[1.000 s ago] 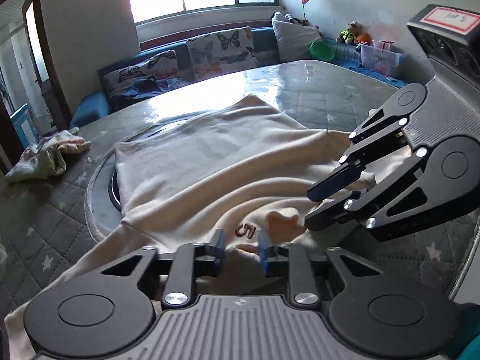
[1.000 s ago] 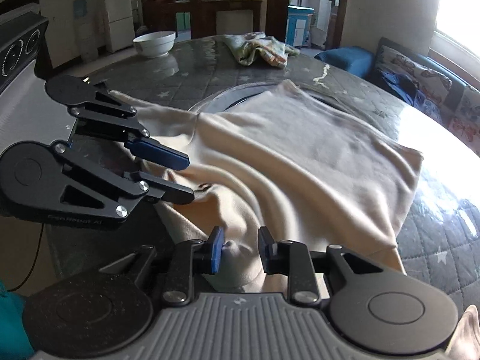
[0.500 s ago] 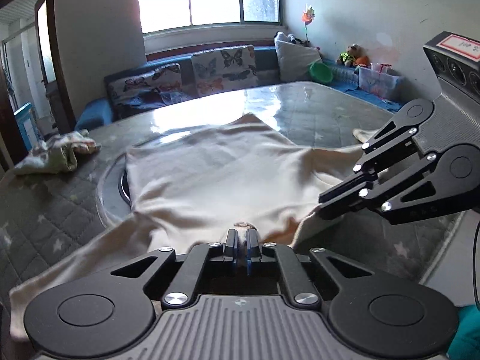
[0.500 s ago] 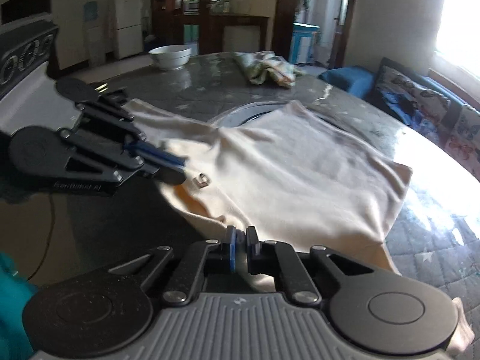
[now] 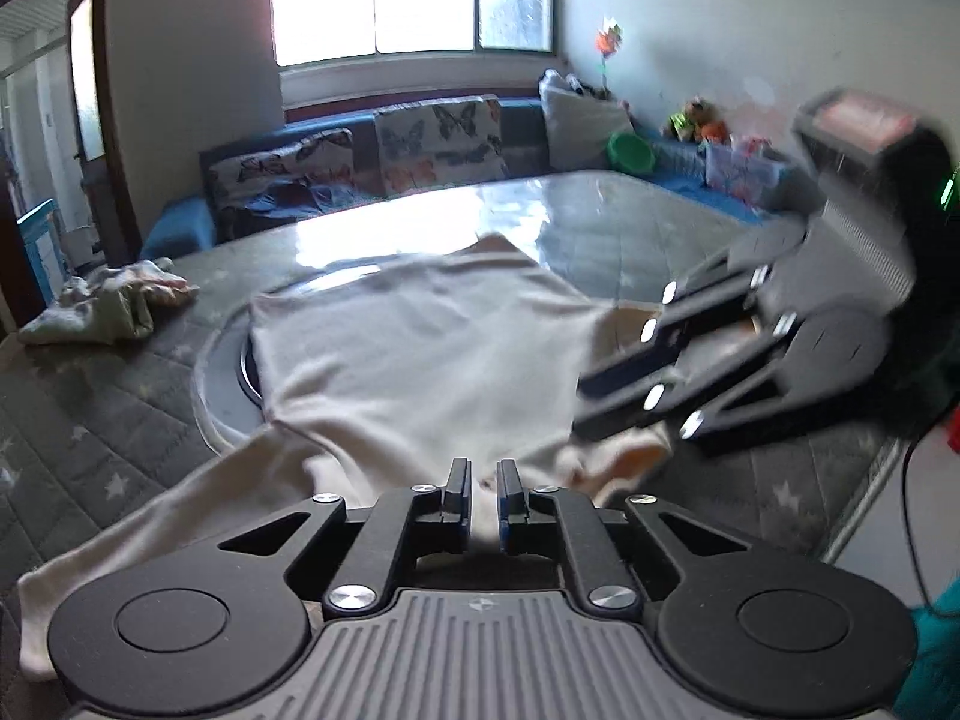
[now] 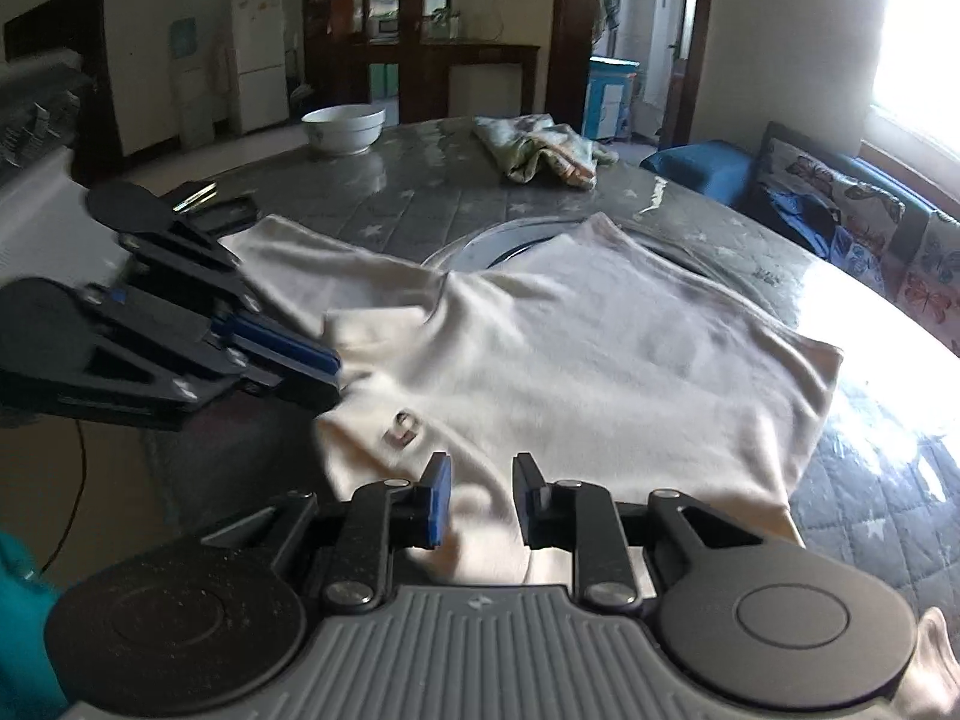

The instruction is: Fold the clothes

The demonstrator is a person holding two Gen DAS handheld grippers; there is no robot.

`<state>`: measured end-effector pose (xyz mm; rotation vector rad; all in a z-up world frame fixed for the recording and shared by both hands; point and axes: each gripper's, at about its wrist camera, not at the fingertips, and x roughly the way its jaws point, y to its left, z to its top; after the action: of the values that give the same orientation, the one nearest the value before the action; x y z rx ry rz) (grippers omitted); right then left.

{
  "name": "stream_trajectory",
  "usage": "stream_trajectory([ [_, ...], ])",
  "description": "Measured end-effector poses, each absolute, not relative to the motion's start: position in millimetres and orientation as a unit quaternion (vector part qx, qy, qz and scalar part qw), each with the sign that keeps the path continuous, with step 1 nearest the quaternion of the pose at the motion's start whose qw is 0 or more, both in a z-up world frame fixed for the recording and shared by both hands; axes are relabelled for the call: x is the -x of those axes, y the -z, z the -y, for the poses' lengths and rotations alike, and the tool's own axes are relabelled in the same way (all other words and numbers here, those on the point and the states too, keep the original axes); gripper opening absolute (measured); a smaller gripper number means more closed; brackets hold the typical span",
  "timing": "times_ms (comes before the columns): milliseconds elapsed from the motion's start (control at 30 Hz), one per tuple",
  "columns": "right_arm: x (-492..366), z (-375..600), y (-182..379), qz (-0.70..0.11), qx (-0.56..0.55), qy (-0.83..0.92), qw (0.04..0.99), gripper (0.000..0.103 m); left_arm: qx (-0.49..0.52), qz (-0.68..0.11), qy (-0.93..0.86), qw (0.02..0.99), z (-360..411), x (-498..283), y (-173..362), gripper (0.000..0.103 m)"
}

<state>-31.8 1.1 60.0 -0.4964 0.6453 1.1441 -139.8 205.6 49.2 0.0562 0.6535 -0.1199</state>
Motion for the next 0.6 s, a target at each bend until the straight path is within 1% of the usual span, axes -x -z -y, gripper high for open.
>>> stream_trajectory([
  [100,27.0,-6.9,-45.0,-0.313,0.223,-0.523,0.761,0.022,-0.012,-0.322,0.042,0.946,-210.1,131.4,-47.9,0.010],
  [167,23.9,-10.5,-34.4,-0.325,0.220,-0.520,0.759,0.024,0.001,-0.326,0.031,0.945,-212.2,125.0,-43.1,0.010],
  [300,35.0,-7.4,-32.7,-0.321,0.229,-0.531,0.750,0.025,0.024,-0.332,0.024,0.943,-210.3,113.3,-29.8,0.010],
  [433,40.3,-3.9,-35.6,-0.321,0.232,-0.539,0.743,0.025,0.027,-0.354,0.025,0.935,-205.8,107.9,-11.5,0.010],
  [533,38.5,-1.3,-42.7,-0.315,0.219,-0.538,0.750,0.025,0.029,-0.352,0.021,0.935,-205.5,117.3,-7.9,0.013],
  [600,36.0,-0.6,-46.4,-0.310,0.209,-0.537,0.756,0.028,0.045,-0.344,0.018,0.938,-209.7,127.1,-11.9,0.017],
])
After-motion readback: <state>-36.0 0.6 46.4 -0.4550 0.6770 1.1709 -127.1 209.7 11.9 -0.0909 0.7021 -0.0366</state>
